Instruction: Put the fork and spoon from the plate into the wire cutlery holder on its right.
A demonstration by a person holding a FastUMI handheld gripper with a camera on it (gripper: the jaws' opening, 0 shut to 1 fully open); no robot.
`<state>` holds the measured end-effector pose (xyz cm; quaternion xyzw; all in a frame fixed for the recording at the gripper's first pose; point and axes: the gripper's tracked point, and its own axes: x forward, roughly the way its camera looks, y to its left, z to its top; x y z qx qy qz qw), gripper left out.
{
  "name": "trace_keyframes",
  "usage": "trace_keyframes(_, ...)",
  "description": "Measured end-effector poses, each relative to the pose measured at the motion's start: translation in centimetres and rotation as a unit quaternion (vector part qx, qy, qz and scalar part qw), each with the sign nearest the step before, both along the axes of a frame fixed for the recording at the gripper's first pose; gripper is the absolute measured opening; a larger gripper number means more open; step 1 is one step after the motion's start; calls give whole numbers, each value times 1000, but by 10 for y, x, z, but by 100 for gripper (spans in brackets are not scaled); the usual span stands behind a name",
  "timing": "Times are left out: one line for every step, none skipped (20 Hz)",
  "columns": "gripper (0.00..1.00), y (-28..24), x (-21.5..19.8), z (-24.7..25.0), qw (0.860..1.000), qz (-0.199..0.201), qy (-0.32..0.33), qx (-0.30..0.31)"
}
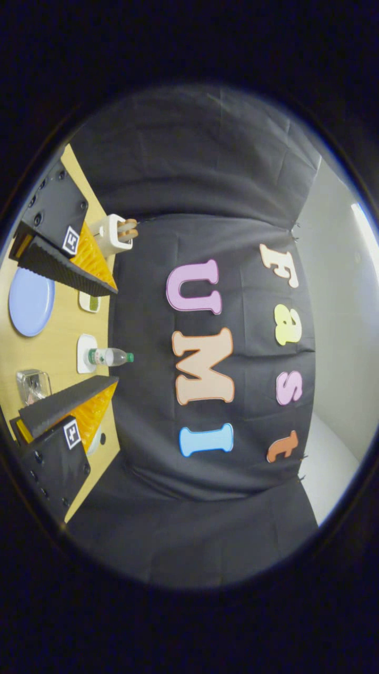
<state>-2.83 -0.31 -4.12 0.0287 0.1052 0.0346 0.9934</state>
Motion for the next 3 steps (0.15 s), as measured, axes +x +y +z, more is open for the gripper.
trace_keyframes(99, 1, 0, 3, 1000, 0, -3, -2)
trace_keyframes(99, 1, 1, 7, 1000, -2, -10, -1)
trace_keyframes(99, 1, 1, 9, 1000, -2, -13, 1)
